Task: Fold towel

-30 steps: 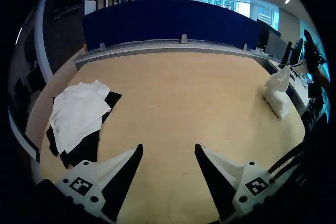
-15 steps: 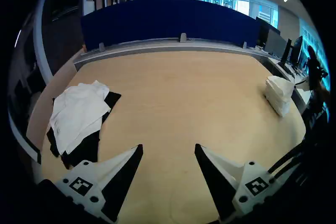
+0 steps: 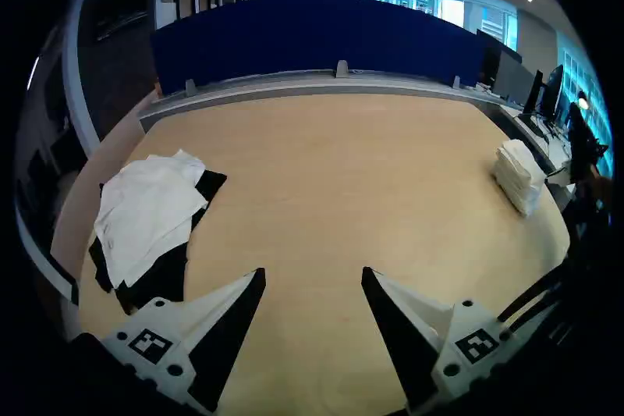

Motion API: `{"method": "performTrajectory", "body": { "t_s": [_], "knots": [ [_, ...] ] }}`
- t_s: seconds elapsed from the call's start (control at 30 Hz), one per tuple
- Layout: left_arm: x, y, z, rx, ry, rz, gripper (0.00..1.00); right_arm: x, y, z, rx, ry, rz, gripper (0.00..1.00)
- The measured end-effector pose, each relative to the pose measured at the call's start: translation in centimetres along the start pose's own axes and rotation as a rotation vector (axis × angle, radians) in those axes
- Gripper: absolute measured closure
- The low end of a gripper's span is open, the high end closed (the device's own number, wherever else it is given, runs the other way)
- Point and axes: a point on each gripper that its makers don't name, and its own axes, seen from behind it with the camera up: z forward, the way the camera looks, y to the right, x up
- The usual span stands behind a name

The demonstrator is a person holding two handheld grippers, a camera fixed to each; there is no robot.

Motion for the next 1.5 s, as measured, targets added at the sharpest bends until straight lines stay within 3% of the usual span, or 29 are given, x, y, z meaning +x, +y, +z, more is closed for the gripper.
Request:
{"method": "performTrajectory", "body": {
  "t_s": [0.37,0.73,1.2,1.5],
  "knots": [
    [0.0,0.0,-0.1,0.004,-0.001,0.007,0.09,-0.9,0.0,1.5,-0.018,-0.026,0.037,0.95],
    [-0.1,0.2,-0.1,-0.002,-0.001,0.009,0.09,-0.6,0.1,0.5,-0.031,0.003,0.04,0.92],
    [-0.1,0.5,-0.2,-0.007,0.0,0.009,0.09,-0.1,1.0,-1.2,-0.069,0.046,0.053,0.47],
    [-0.1,0.5,-0.1,-0.007,0.002,0.003,0.09,-0.1,1.3,-1.7,-0.079,0.053,0.056,0.42]
  ]
}}
